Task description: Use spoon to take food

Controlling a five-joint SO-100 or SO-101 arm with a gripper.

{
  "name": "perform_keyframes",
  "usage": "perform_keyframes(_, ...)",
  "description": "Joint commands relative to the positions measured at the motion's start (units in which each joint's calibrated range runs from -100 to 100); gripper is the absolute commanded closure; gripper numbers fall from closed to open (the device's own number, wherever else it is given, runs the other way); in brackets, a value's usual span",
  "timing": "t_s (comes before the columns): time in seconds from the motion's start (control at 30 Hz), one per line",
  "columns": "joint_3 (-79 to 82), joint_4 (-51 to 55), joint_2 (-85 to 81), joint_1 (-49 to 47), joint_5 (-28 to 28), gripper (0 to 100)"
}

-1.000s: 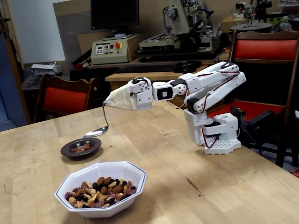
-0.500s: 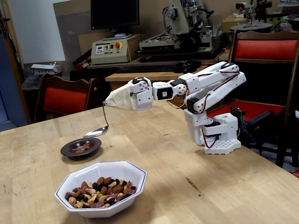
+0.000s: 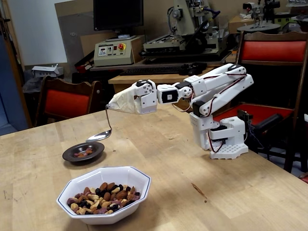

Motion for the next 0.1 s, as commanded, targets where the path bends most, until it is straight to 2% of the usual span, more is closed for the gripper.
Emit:
perform_keyframes(0.0,-0.6,0.1,-1.2,0.1,0.1,96)
perform_keyframes(0.07,-0.6,0.1,-1.2,0.1,0.1,96)
